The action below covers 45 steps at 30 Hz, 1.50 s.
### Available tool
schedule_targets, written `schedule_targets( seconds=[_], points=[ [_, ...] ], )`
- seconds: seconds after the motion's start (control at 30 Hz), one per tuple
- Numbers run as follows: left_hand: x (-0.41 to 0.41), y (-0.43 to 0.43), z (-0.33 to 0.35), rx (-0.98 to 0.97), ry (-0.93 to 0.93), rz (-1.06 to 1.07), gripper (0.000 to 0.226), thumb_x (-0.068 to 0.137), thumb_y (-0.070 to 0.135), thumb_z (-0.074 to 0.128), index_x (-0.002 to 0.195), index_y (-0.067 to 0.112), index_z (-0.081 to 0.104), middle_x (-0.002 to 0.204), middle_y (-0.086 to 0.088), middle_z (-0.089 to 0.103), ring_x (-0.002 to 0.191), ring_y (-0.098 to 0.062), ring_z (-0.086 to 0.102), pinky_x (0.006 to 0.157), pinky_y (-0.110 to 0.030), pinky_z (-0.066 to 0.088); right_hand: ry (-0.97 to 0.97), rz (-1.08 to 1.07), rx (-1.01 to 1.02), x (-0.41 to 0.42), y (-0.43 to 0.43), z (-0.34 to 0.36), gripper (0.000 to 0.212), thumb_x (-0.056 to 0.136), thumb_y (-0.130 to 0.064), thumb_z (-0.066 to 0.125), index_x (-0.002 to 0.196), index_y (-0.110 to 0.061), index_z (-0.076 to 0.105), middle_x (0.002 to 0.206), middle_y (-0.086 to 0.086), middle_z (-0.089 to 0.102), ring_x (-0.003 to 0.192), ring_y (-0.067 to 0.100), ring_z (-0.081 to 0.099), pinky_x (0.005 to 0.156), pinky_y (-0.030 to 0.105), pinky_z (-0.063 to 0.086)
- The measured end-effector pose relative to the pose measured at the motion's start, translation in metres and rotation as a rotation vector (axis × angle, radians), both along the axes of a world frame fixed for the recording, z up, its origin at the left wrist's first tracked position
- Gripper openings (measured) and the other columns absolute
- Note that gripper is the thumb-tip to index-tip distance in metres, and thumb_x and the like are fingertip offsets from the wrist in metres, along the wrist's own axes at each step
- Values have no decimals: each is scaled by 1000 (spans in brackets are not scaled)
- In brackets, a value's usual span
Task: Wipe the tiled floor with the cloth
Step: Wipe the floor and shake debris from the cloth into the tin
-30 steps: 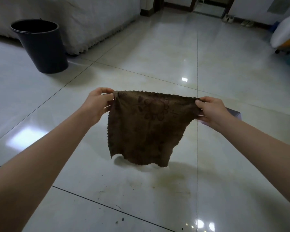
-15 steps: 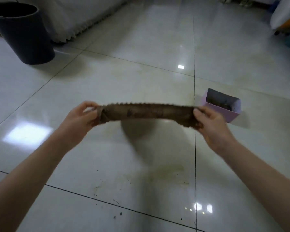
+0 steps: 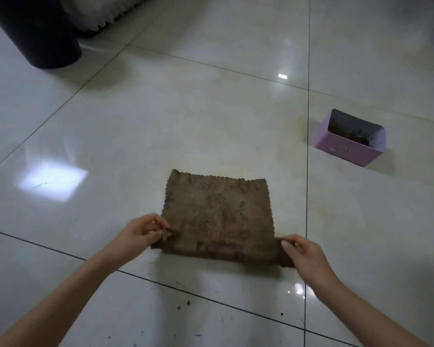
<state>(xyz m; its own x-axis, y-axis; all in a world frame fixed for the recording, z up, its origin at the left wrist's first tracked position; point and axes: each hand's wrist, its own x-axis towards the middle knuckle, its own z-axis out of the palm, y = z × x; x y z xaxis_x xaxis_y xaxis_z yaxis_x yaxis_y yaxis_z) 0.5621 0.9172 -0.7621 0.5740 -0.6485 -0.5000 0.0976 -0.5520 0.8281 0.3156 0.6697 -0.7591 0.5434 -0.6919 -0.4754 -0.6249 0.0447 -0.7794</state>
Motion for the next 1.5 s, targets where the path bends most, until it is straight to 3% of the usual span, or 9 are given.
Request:
schedule_targets(
  seconds=[0.23, 0.4, 0.53, 0.63, 0.8, 0.97, 1.13, 1.33, 1.5],
  points=[
    [60, -66, 9, -179, -131, 245, 26, 92, -9, 51, 83, 12, 63, 80, 0, 68, 72, -7, 64, 65, -15, 52, -28, -103, -261, 86, -60, 5, 11, 97, -13, 55, 95, -13, 66, 92, 10, 68, 89, 30, 64, 85, 43, 54],
    [67, -87, -4, -142, -444, 592, 22, 95, 0, 45, 106, 15, 58, 108, 0, 64, 103, -12, 61, 89, -21, 45, 166, -62, -384, 120, -74, -6, 46, 101, -33, 45, 141, -10, 40, 137, 15, 51, 119, 28, 50, 96, 33, 37],
    [36, -68, -29, -33, -939, 14, 32, 91, -2, 54, 121, 5, 60, 130, -12, 57, 121, -30, 51, 101, -39, 41, 361, 208, -647, 108, -54, -23, 48, 97, -29, 53, 138, -7, 42, 134, 17, 45, 127, 31, 40, 97, 37, 39],
    [16, -53, -51, 147, -1130, -229, 20, 85, 8, 69, 105, 5, 71, 121, -17, 62, 107, -39, 59, 84, -48, 48, 321, 364, -816, 97, -29, -33, 40, 95, -31, 58, 128, -10, 53, 119, 10, 50, 113, 25, 45, 81, 32, 44],
    [10, -52, -55, 409, -882, 32, 34, 92, 41, 57, 104, 9, 59, 100, -6, 53, 82, -25, 54, 56, -34, 45, 324, 611, -776, 107, 7, -51, 48, 97, -45, 48, 138, -21, 48, 129, 2, 44, 117, 20, 40, 92, 30, 43],
    [18, -82, -50, 535, -535, 203, 42, 88, 42, 64, 105, 10, 42, 96, -8, 59, 82, -30, 58, 61, -35, 44, 370, 598, -730, 107, 10, -53, 50, 97, -50, 45, 141, -25, 46, 129, 0, 39, 115, 19, 37, 92, 28, 42],
    [23, -111, -29, 188, -132, 314, 17, 81, 22, 70, 94, 12, 64, 80, -3, 66, 79, -22, 63, 70, -31, 51, 236, 515, -441, 103, -5, -40, 46, 96, -36, 54, 139, -21, 51, 129, -2, 45, 120, 16, 41, 103, 25, 34],
    [-39, -173, -11, -2, -333, 13, 40, 81, 22, 66, 121, 23, 61, 84, 3, 65, 88, -21, 64, 74, -24, 46, -10, -50, -117, 92, -26, -10, 24, 94, -22, 61, 118, -18, 64, 106, -5, 64, 98, 10, 60, 91, 28, 47],
    [-76, -159, -25, -49, -306, -494, 56, 93, 25, 58, 146, 26, 41, 129, -2, 51, 120, -18, 50, 103, -32, 41, 16, -160, -310, 72, -39, -4, 27, 96, -19, 55, 123, -21, 58, 120, -1, 60, 99, 5, 59, 81, 16, 44]
  ],
)
